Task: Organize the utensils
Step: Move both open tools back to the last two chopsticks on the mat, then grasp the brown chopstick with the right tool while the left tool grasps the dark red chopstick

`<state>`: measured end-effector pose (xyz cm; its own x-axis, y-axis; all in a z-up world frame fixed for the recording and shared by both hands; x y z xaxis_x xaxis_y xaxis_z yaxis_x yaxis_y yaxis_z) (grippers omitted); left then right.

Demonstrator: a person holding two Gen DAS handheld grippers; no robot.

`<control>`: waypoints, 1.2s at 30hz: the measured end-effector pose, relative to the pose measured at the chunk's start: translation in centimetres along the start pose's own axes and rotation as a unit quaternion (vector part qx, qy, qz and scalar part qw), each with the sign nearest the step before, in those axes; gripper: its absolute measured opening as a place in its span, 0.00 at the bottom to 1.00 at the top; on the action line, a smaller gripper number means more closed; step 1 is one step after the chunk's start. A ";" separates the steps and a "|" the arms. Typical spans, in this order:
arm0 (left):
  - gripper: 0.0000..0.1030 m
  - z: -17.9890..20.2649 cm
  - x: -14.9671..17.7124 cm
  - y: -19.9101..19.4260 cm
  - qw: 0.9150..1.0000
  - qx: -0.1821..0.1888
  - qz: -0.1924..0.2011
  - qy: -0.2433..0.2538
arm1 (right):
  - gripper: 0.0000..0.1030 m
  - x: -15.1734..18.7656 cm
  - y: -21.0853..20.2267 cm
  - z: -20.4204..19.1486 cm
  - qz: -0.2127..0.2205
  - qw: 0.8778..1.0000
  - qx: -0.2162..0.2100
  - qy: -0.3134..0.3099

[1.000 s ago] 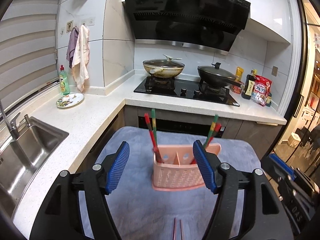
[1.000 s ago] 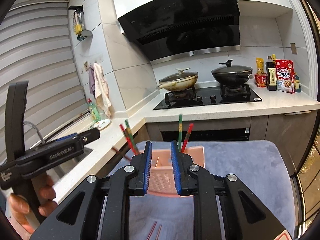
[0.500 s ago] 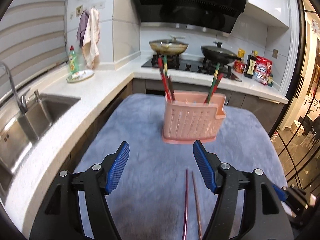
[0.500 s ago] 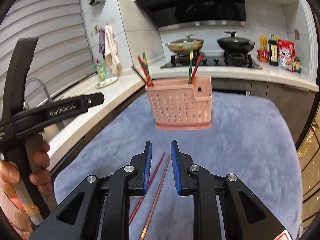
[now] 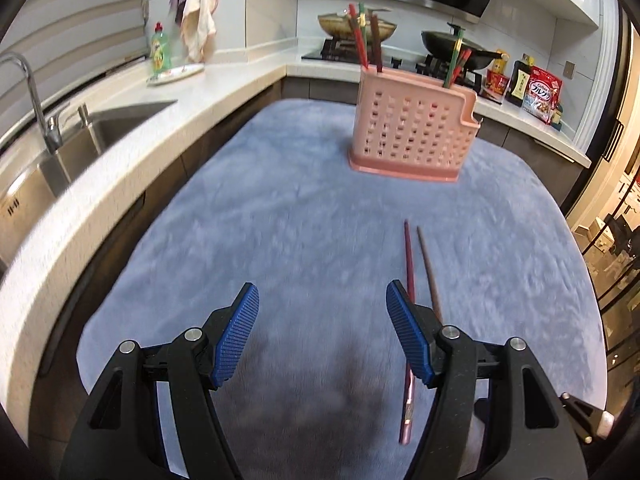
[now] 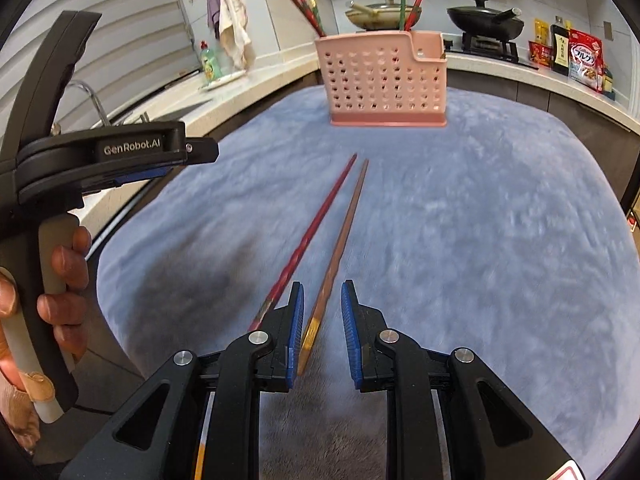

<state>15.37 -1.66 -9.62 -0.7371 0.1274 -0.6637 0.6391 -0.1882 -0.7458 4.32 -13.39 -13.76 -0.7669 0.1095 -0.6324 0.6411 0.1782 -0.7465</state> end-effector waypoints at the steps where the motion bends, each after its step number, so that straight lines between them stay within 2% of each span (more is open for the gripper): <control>1: 0.61 -0.1 0.4 0.1 1.000 -0.001 -0.003 -0.001 | 0.19 0.5 0.3 -0.2 -0.006 1.000 0.000 -0.001; 7: 0.61 -0.9 2.7 0.6 1.000 -0.004 -0.024 -0.006 | 0.19 2.3 1.8 -0.8 -0.030 1.000 -0.007 0.000; 13: 0.61 -1.1 4.2 1.1 0.999 -0.004 -0.039 -0.006 | 0.18 2.7 2.4 -0.8 -0.036 0.999 -0.008 0.005; 19: 0.61 -0.8 5.3 1.3 0.999 0.003 -0.050 -0.002 | 0.10 2.7 2.4 0.0 -0.033 0.999 -0.005 0.020; 26: 0.61 0.9 6.7 1.4 0.998 0.024 -0.065 0.012 | 0.07 2.5 1.7 3.0 -0.019 0.998 0.027 0.049; 30: 0.67 2.4 7.5 1.7 0.996 0.040 -0.075 0.020 | 0.07 2.3 1.2 4.9 -0.012 0.997 0.042 0.069; 36: 0.67 4.6 8.8 2.4 0.993 0.062 -0.092 0.032 | 0.07 2.3 1.0 6.9 -0.008 0.994 0.047 0.093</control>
<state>9.41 -5.45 -17.01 -0.8210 0.2319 -0.5217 0.4595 -0.2741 -0.8449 3.42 -19.70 -17.33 -0.7643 0.2885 -0.5767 0.6213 0.0901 -0.7783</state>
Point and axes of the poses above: each gripper's, at about its wrist camera, not at the fingertips, and y roughly the way its jaws point, z to its right, x to its underside, the point moved 10 cm from there along y, roughly the way its jaws point, and after that the axes turned 2 degrees about -z, right-handed, at the moved point
